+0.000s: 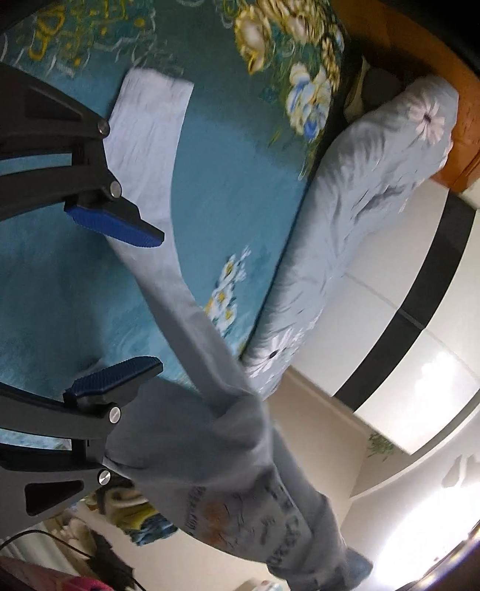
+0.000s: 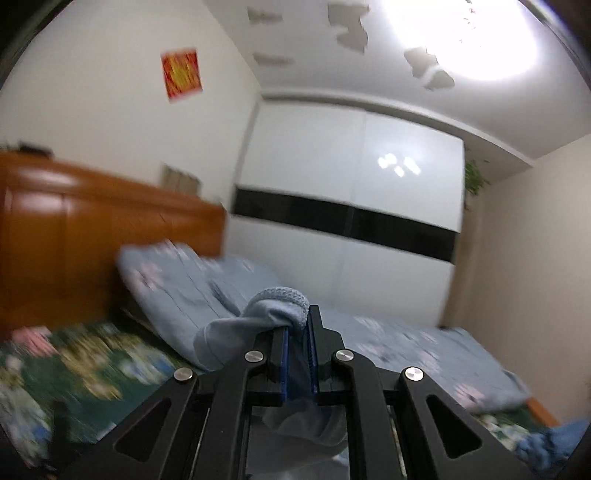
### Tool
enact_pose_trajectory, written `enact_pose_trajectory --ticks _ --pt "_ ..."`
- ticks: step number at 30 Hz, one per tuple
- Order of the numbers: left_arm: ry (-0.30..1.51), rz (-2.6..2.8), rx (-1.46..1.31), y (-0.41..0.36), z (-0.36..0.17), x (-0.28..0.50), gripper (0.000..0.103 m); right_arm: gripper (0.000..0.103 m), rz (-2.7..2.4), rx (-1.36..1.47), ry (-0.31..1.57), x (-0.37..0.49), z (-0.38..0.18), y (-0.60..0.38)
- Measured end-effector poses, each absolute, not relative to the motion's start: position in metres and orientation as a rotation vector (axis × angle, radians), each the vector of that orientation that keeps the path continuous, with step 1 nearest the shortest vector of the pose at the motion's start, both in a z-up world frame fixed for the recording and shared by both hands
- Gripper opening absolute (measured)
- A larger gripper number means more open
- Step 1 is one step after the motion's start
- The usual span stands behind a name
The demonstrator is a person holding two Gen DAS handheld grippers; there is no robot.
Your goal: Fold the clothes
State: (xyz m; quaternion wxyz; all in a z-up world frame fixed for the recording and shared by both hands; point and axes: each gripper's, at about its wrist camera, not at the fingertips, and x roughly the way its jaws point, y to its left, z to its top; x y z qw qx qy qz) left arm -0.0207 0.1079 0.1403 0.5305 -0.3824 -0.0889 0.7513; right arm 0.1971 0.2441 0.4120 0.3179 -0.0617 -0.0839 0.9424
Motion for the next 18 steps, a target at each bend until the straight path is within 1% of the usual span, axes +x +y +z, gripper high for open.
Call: enact_pose_trajectory --ticks 1,4,5,8,10,14,18 --pt "-0.221 1.81 -0.915 0.102 0.138 -0.025 0.068 0.009 2.498 -0.137 -0.212 0.2 0.412 0.245" --pt "-0.236 1.844 -0.95 0.09 0.127 -0.035 0.07 0.009 2.467 -0.232 -0.196 0.2 0.388 0.267" --pt "-0.237 1.845 -0.965 0.089 0.122 -0.037 0.07 0.009 2.436 -0.308 -0.183 0.198 0.373 0.281" --pt "-0.226 1.837 -1.03 0.093 0.104 -0.043 0.07 0.01 2.272 -0.642 -0.11 0.196 0.296 0.333" --pt "-0.204 1.823 -1.052 0.101 0.098 -0.043 0.07 0.01 2.165 -0.826 -0.02 0.204 0.235 0.365" --pt "-0.127 1.782 -1.063 0.128 0.091 -0.035 0.07 0.01 2.024 -0.994 0.205 0.246 0.145 0.405" --pt "-0.053 1.742 -1.065 0.157 0.088 -0.024 0.07 0.01 1.916 -1.083 0.342 0.297 0.09 0.416"
